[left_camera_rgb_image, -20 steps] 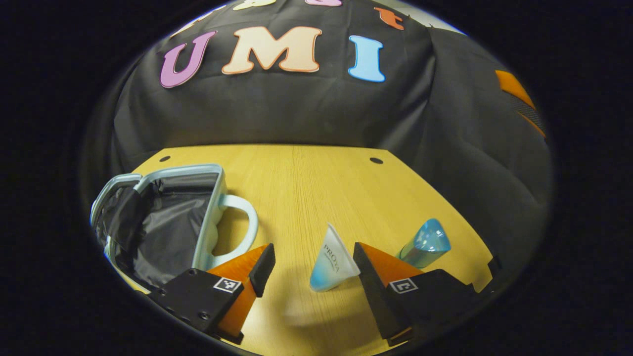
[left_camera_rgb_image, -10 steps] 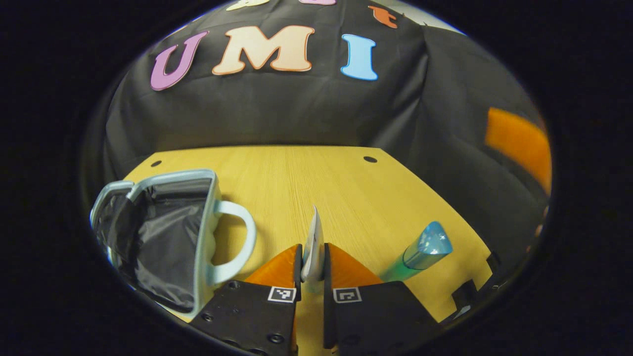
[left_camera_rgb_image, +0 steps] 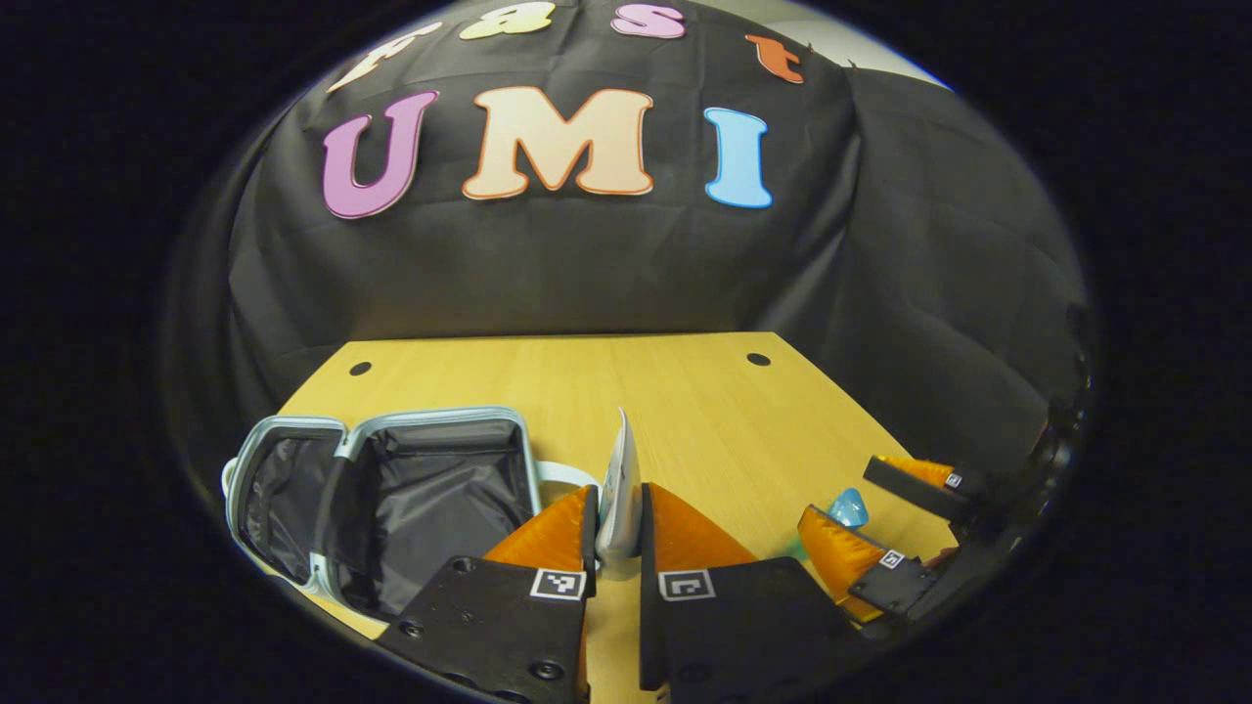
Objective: First open the suitcase, pack the skin care products into it, and then close the suitcase.
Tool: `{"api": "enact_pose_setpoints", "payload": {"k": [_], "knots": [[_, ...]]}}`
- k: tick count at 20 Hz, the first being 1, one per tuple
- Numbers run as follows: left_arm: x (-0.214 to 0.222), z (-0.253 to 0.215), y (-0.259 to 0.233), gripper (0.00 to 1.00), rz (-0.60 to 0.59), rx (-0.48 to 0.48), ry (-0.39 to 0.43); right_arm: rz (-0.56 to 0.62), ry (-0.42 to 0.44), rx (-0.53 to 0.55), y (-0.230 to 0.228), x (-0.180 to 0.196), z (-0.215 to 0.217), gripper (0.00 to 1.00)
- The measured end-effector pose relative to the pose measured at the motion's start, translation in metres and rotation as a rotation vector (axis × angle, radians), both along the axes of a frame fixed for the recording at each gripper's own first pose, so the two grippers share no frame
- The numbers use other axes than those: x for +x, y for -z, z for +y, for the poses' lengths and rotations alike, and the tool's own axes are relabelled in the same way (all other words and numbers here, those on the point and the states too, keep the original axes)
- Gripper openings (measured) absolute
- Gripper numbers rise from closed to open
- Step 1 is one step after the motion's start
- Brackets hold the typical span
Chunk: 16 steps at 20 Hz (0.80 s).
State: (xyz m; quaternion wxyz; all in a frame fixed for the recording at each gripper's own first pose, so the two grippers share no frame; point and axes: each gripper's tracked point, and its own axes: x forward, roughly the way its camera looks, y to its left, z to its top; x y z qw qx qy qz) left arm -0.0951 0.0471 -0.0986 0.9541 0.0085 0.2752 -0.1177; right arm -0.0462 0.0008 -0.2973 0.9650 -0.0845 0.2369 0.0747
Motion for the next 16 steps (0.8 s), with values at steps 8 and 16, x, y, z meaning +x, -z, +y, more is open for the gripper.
{"api": "enact_pose_setpoints", "payload": {"k": [8,16], "knots": [[-0.011,0.080,-0.013,0.13,0.005,0.047,-0.146,0.166,0.036,0.013,0.051,-0.009,-0.004,0.72],[-0.017,0.141,0.017,0.13,0.102,0.085,-0.234,0.228,-0.002,0.102,0.036,-0.002,0.028,0.45]]}}
